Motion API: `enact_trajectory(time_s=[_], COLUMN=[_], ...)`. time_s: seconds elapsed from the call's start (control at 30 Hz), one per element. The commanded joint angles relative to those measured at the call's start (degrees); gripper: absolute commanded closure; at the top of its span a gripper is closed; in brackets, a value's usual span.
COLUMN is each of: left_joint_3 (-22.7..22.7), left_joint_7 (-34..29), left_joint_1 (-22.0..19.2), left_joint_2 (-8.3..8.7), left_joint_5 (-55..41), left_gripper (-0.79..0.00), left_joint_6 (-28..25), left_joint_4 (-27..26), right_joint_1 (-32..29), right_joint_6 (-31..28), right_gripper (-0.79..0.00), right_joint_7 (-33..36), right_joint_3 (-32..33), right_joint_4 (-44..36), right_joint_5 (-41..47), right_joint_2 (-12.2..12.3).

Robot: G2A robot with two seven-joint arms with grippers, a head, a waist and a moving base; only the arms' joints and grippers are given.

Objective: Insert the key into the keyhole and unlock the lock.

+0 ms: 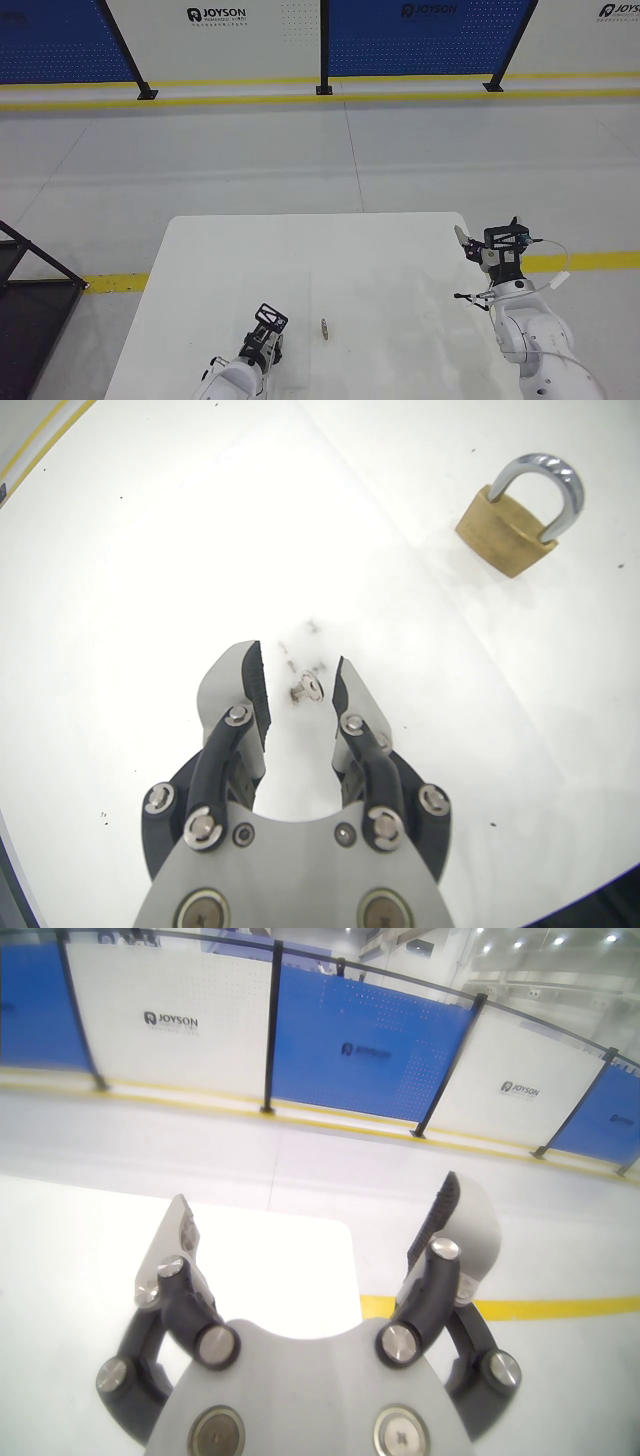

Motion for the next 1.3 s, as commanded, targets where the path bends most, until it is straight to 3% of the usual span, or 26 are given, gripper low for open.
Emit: enact_trajectory(time_s=[0.0,0.6,0.93,1.0,1.27], left_joint_3=[0.1,-0.4,-0.8,-1.0,-2.4], left_joint_7=[0.1,0.9,1.1,1.3,3.2], left_joint_1=[-0.2,-0.3,-0.1,0.2,2.9], left_joint_2=[-0.02,0.04,0.1,0.13,0.4], left_joint_5=[-0.1,-0.3,-0.3,-0.5,-1.7], left_gripper=[-0.296,-0.154,-0.052,0.0,0.0], left_joint_6=[-0.1,-0.1,-0.1,0.0,-0.1], left_joint_4=[0.2,0.4,0.3,-0.1,-2.5], right_joint_1=[0.0,0.0,0.0,0.0,0.0], right_joint_6=[0.0,0.0,0.0,0.0,0.0], right_gripper=[-0.785,-0.785,-0.785,-0.785,-0.785], right_joint_7=[0.0,0.0,0.0,0.0,0.0], right_joint_3=[0.0,0.0,0.0,0.0,0.0], right_joint_4=[0.0,0.0,0.0,0.0,0.0], right_joint_5=[0.0,0.0,0.0,0.0,0.0], right_joint_2=[0.0,0.0,0.0,0.0,0.0])
